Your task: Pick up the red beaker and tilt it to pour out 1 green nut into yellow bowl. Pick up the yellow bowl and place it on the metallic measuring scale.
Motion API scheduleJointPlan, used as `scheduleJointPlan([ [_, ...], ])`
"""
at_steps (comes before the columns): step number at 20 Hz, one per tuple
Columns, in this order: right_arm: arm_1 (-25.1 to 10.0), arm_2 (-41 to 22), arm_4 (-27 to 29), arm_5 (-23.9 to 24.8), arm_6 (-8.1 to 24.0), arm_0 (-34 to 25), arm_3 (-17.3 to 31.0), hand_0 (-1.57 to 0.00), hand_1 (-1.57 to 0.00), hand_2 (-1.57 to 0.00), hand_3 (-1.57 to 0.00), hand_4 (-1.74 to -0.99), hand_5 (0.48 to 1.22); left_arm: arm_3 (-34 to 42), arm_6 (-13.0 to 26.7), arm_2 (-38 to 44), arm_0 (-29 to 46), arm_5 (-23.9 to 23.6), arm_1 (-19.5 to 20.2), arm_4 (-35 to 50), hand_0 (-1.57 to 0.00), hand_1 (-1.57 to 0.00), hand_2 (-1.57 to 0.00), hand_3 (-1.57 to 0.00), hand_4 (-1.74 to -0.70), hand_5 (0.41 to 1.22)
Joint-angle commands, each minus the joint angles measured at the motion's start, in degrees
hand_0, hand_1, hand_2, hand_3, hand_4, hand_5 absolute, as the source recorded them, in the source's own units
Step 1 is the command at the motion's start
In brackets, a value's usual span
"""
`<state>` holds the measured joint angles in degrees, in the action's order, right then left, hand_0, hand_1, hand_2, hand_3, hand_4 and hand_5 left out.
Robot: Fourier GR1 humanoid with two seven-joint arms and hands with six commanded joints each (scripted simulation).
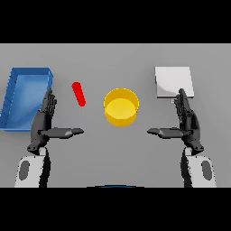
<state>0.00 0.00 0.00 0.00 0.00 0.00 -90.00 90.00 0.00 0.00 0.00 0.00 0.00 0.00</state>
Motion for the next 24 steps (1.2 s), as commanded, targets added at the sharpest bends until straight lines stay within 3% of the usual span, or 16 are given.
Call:
scheduleJointPlan([
  [1,0.12,-0.09,-0.06,0.11,0.05,-0.05,0.01,0.00,0.00,0.00,0.00,-1.245,0.681,-0.08,0.10,-0.08,-0.15,-0.14,-0.12,-0.07,0.00,0.00,0.00,0.00,-1.20,0.652],
  [6,1.00,-0.67,-0.88,0.81,0.52,-0.95,0.53,0.00,0.00,0.00,0.00,-1.245,0.681,-0.70,1.02,-0.84,-1.49,-1.20,-1.38,-1.06,0.00,0.00,0.00,0.00,-1.20,0.652],
  [7,-1.42,-3.27,-6.94,2.05,-3.53,1.05,-1.74,0.00,0.00,0.00,0.00,-1.245,0.681,1.47,0.61,-2.75,0.39,-1.07,0.28,-4.03,0.00,0.00,0.00,0.00,-1.20,0.652],
  [9,-3.15,-6.34,-13.02,3.11,-7.31,4.83,-4.52,0.00,0.00,0.00,0.00,-1.239,0.679,5.25,0.45,-5.40,3.11,-0.84,1.38,-7.08,0.00,0.00,0.00,0.00,-1.21,0.650],
  [11,-3.35,-7.57,-15.65,3.99,-5.63,5.06,-6.26,0.00,0.00,0.00,0.00,-1.235,0.678,7.42,3.04,-6.13,3.36,-0.68,2.44,-8.22,0.00,0.00,0.00,0.00,-1.22,0.658],
  [13,-2.95,-8.23,-15.96,3.74,-5.28,5.20,-6.43,0.00,0.00,0.00,0.00,-1.241,0.680,7.19,4.85,-6.69,2.52,-0.27,2.56,-8.63,0.00,0.00,0.00,0.00,-1.23,0.661],
  [16,-2.80,-8.66,-15.06,2.84,-5.27,5.63,-8.37,0.00,0.00,0.00,0.00,-1.254,0.682,5.88,4.30,-7.92,2.53,-0.02,2.16,-9.90,0.00,0.00,0.00,0.00,-1.25,0.679],
  [20,-2.81,-7.68,-12.40,1.42,-5.18,5.60,-8.03,0.00,0.00,0.00,0.00,-1.286,0.676,-1.21,3.57,-6.20,-3.07,0.42,1.32,-8.59,0.00,0.00,0.00,0.00,-1.36,0.724],
  [24,-2.74,-7.22,-12.53,2.06,-4.88,5.73,-7.79,0.00,0.00,0.00,0.00,-1.312,0.681,-8.63,3.48,-3.95,-9.67,-0.16,1.86,-8.85,0.00,0.00,0.00,0.00,-1.38,0.739],
])
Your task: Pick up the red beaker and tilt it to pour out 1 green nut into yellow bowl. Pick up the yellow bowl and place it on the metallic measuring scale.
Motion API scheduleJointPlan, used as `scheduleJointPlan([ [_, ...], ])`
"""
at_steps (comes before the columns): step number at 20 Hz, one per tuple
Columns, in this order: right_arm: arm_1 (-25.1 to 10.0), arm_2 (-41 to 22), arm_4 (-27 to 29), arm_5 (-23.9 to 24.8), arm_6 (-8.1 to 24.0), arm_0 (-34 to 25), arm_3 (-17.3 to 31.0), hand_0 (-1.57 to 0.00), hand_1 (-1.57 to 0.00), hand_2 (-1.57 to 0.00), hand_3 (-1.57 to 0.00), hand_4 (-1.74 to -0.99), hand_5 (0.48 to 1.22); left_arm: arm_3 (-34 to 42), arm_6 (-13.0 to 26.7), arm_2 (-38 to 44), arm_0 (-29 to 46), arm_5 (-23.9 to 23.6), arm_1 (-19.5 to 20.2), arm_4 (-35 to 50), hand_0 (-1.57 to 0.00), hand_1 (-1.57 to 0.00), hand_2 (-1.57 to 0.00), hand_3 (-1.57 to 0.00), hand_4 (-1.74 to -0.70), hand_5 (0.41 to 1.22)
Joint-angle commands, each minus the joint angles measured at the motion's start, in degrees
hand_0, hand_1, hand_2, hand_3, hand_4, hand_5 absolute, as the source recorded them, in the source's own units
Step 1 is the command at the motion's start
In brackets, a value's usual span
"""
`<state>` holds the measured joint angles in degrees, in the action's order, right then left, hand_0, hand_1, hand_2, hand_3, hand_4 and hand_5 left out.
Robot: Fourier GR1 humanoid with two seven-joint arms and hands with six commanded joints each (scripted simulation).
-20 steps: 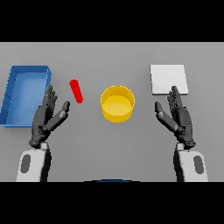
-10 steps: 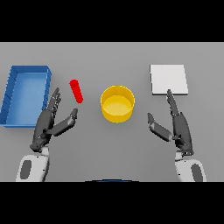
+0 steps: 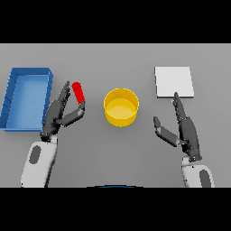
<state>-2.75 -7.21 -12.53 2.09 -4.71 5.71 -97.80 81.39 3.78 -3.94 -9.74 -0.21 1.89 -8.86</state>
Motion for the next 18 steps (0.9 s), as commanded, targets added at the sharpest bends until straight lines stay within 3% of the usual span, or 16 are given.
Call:
scheduleJointPlan([
  [1,-0.15,0.01,0.50,-0.52,-0.56,0.53,-0.22,0.00,0.00,0.00,0.00,-1.321,0.683,-2.69,-0.51,0.32,-1.22,-0.19,-0.03,-0.42,0.00,0.00,0.00,0.00,-1.38,0.738],
  [6,-0.05,0.23,0.69,-0.21,-0.15,0.51,-0.98,0.00,0.00,0.00,0.00,-1.341,0.689,-12.33,-3.44,2.99,-6.86,-0.59,-0.46,0.29,0.00,0.00,0.00,0.00,-1.34,0.717],
  [10,-0.11,0.96,1.51,-0.48,0.26,-0.65,0.55,0.00,0.00,0.00,0.00,-1.336,0.688,-17.15,-4.90,4.31,-11.32,-1.04,-0.47,0.34,0.00,0.00,0.00,0.00,-1.32,0.713],
  [11,-0.06,0.38,1.01,-0.52,-0.88,0.11,-0.05,0.00,0.00,0.00,0.00,-1.333,0.687,-18.78,-5.10,4.52,-12.43,-1.06,-0.71,0.33,0.00,0.00,0.00,0.00,-1.32,0.711],
  [16,-0.18,1.00,1.62,-0.41,0.51,-0.43,-0.44,0.00,0.00,0.00,0.00,-1.320,0.683,-23.34,-5.07,5.74,-17.07,-0.69,-0.19,0.53,0.00,0.00,0.00,0.00,-1.32,0.708],
  [18,-0.10,0.63,1.22,-0.38,0.05,0.53,-0.64,0.00,0.00,0.00,0.00,-1.311,0.682,-25.98,-6.85,6.11,-18.49,-0.53,-0.15,0.37,0.00,0.00,0.00,0.00,-1.33,0.715],
])
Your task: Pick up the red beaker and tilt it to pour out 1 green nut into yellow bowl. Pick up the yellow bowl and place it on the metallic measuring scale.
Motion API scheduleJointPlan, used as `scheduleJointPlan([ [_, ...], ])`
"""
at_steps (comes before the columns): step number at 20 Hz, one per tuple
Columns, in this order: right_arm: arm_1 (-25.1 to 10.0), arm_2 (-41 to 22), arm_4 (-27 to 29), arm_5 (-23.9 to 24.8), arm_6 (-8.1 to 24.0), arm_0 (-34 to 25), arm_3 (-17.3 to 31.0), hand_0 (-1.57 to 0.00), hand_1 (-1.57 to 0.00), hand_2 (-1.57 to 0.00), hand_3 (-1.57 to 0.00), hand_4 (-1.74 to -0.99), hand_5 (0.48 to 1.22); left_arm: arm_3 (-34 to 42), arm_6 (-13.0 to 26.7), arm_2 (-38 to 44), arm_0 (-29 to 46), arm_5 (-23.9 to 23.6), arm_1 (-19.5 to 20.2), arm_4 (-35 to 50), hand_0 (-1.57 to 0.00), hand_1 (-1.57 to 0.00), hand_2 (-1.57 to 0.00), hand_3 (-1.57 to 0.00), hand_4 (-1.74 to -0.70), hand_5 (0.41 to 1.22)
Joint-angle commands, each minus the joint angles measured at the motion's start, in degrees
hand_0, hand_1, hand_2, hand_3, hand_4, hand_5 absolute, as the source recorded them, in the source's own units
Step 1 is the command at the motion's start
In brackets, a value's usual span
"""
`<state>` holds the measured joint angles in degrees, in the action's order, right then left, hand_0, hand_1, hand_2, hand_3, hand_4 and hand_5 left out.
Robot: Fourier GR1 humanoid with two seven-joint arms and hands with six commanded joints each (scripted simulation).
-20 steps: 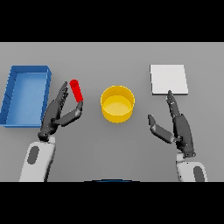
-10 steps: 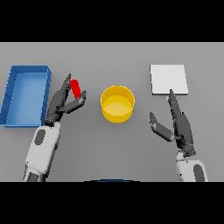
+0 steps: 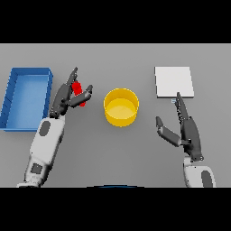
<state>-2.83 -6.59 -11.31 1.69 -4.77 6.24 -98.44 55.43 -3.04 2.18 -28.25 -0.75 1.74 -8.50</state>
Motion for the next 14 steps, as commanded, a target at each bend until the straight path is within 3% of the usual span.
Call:
scheduleJointPlan([
  [1,-0.04,-0.07,0.25,-0.34,0.06,0.13,-0.08,0.00,0.00,0.00,0.00,-1.305,0.681,-0.98,-1.38,-0.04,-0.52,-0.58,-0.69,-0.22,0.00,0.00,0.00,0.00,-1.34,0.725],
  [3,0.03,-0.41,-0.35,-0.09,-0.62,0.60,-0.41,0.00,0.00,0.00,0.00,-1.295,0.683,-1.40,-2.88,0.51,-0.89,-1.06,-1.08,0.20,0.00,0.00,-0.03,0.00,-1.39,0.752],
  [4,-0.64,0.17,0.02,-0.30,-0.35,0.28,-0.55,0.00,0.00,0.00,0.00,-1.291,0.684,-2.14,-2.78,0.82,-1.37,-1.71,-1.76,0.37,-0.08,-0.08,-0.12,-0.08,-1.42,0.770],
  [5,-0.37,0.30,0.09,0.03,0.70,-0.55,-0.39,0.00,0.00,0.00,0.00,-1.289,0.684,-3.19,-2.07,1.51,-2.25,-2.74,-2.28,0.62,-0.25,-0.28,-0.31,-0.22,-1.44,0.795],
  [7,-0.30,0.13,-0.03,-0.05,0.15,-0.48,-0.05,0.00,0.00,0.00,0.00,-1.285,0.683,-4.98,-2.79,2.12,-2.85,-4.69,-2.65,0.10,-0.68,-0.70,-0.71,-0.71,-1.44,0.949],
  [9,-0.03,-0.04,-0.20,-0.01,1.21,-0.79,0.30,0.00,0.00,0.00,0.00,-1.287,0.684,-5.28,-3.94,1.36,-3.06,-6.46,-3.00,-2.02,-1.00,-1.01,-1.02,-1.02,-1.44,1.047],
  [12,-0.20,0.29,0.28,-0.04,0.46,-0.88,-0.33,0.00,0.00,0.00,0.00,-1.293,0.682,-5.85,-5.55,2.17,-3.12,-6.13,-3.47,-2.12,-1.28,-1.29,-1.29,-1.29,-1.45,1.132],
  [14,0.01,0.24,0.73,-0.44,1.16,-1.35,0.29,0.00,0.00,0.00,0.00,-1.303,0.682,-6.29,-6.73,2.68,-3.59,-7.12,-3.57,-2.17,-1.38,-1.39,-1.39,-1.39,-1.55,1.129],
])
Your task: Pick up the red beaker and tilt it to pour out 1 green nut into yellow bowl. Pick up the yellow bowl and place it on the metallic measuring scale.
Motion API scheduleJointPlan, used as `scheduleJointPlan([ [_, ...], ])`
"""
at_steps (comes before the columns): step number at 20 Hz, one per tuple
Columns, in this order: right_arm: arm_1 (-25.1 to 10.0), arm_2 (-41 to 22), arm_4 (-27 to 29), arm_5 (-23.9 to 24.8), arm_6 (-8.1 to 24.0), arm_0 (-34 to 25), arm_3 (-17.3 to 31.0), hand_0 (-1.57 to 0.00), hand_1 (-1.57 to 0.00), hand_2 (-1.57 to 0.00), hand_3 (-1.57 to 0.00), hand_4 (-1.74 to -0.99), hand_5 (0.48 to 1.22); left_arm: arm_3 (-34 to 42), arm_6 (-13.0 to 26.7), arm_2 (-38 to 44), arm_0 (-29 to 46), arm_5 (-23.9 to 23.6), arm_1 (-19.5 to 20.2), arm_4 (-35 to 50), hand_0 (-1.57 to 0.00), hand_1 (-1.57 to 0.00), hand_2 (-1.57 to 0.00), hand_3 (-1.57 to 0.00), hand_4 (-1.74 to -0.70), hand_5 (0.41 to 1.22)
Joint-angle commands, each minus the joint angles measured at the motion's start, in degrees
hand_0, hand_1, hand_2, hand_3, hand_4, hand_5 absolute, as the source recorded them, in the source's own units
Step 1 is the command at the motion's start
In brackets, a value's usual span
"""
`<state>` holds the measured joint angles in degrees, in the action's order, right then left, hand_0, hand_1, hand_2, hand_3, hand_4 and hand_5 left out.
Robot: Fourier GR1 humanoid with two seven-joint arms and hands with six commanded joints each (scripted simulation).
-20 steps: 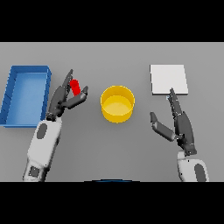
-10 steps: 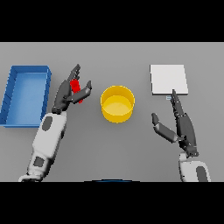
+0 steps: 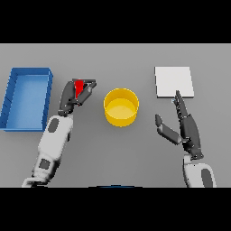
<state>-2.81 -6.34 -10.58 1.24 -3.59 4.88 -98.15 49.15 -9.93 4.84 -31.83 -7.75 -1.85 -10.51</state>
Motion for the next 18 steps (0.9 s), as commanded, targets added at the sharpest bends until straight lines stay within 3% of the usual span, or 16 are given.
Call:
scheduleJointPlan([
  [1,-0.16,-0.54,-0.81,-0.11,-1.06,0.20,0.29,0.00,0.00,0.00,0.00,-1.296,0.682,0.52,-0.49,-0.16,0.16,-0.37,-0.22,0.34,-1.42,-1.42,-1.43,-1.43,-1.59,1.123],
  [7,-0.78,-0.28,-1.50,0.05,-2.04,-0.45,1.49,0.00,0.00,0.00,0.00,-1.258,0.669,4.86,-1.08,-2.00,-0.18,-1.27,1.21,1.44,-1.53,-1.53,-1.53,-1.53,-1.70,1.098],
  [10,-0.18,-0.91,-2.91,0.99,-2.59,-0.47,2.06,0.00,0.00,0.00,0.00,-1.245,0.673,10.68,2.89,-5.65,-0.65,-1.90,3.10,-1.08,-1.55,-1.55,-1.55,-1.55,-1.72,1.101],
  [14,0.00,-2.05,-4.99,1.85,-2.33,-0.07,0.63,0.00,0.00,0.00,0.00,-1.243,0.691,13.78,10.32,-14.70,-2.77,1.85,7.92,-9.06,-1.56,-1.56,-1.56,-1.56,-1.73,1.121],
  [18,-0.52,-1.65,-4.33,1.38,-0.75,0.62,-0.49,0.00,0.00,0.00,0.00,-1.243,0.705,15.87,11.26,-17.52,-1.93,4.45,11.45,-10.30,-1.56,-1.56,-1.56,-1.56,-1.73,1.114],
])
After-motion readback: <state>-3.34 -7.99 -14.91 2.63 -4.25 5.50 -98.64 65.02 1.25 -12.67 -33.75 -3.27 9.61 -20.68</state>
